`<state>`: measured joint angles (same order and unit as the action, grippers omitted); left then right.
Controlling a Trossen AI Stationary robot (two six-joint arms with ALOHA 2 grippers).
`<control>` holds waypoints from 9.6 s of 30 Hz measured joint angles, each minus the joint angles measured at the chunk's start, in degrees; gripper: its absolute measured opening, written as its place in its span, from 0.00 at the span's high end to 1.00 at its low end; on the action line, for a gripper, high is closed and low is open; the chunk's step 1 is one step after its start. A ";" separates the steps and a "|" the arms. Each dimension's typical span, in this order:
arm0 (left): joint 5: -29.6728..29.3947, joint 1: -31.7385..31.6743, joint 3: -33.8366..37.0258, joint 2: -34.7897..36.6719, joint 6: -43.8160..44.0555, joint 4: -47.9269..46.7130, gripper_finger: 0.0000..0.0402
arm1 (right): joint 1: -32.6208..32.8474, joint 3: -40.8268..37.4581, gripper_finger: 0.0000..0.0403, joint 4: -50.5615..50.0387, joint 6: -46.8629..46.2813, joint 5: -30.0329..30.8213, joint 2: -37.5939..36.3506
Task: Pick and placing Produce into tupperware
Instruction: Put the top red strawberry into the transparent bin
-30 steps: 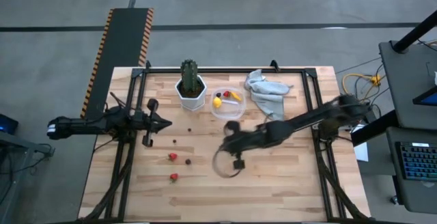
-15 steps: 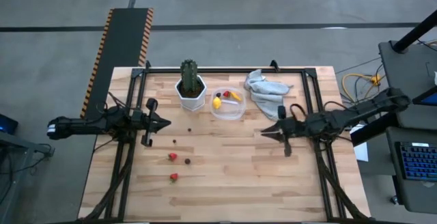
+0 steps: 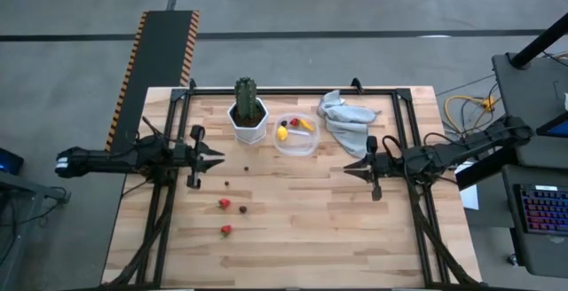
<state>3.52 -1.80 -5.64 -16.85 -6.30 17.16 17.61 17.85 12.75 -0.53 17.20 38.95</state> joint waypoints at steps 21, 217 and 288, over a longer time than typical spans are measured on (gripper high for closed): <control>-1.36 7.48 -29.50 -34.13 12.01 -39.20 0.67 | -0.11 0.65 0.90 -0.52 3.62 0.98 0.53; -3.34 24.00 -43.04 -66.23 54.03 -63.23 1.00 | -0.09 -0.29 0.90 -7.73 0.54 0.65 0.58; -12.34 -11.91 -72.34 -93.38 -9.14 -40.86 1.00 | -0.09 -0.29 0.90 -7.99 0.52 0.82 0.60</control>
<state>-8.82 -13.72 -77.97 -110.24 -15.44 -23.70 17.51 17.56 4.75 -0.01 18.02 39.55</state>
